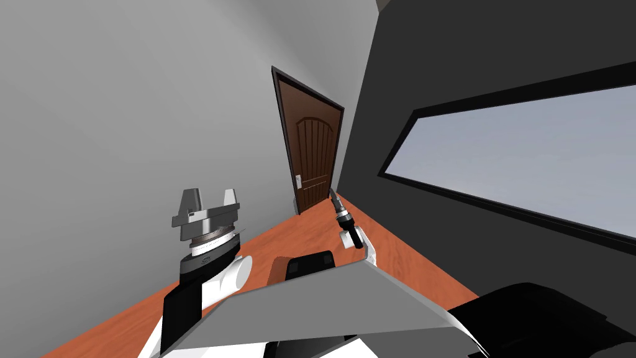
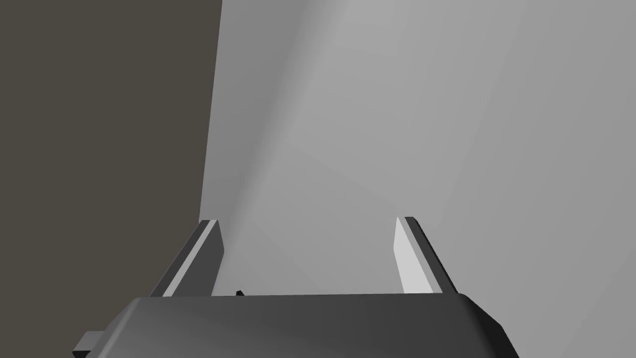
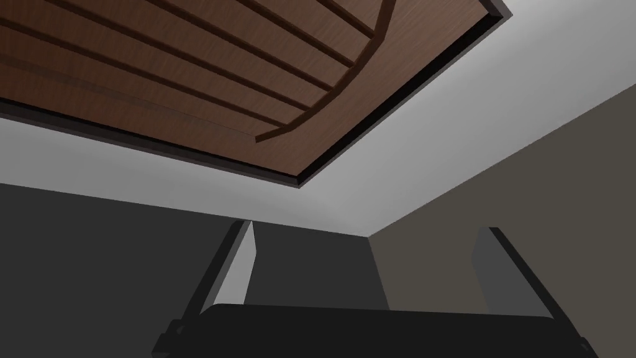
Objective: Pull the door open
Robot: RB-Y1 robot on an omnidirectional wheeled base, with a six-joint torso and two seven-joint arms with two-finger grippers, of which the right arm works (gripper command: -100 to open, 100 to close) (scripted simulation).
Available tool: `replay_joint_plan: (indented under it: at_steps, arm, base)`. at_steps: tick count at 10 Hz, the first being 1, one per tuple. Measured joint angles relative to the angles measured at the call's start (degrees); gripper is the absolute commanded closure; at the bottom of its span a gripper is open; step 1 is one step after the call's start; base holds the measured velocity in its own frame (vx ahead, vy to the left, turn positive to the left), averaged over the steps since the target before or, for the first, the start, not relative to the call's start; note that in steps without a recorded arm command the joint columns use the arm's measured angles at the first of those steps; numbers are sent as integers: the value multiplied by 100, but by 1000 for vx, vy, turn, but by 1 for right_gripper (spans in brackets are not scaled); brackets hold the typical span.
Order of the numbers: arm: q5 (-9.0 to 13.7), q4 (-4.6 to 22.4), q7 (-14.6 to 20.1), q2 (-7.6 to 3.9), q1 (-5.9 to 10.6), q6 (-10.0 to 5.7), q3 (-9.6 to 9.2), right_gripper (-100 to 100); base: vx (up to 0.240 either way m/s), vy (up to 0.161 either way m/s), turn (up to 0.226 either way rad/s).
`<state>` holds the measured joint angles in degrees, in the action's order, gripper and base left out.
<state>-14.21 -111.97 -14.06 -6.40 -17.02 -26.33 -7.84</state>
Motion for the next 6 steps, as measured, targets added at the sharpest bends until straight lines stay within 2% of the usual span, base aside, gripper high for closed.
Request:
replay_joint_plan:
  at_steps: [6]
  arm:
    - [-446,831,-703,-102,419,56,-188,-100]
  base:
    - [131,80,-22]
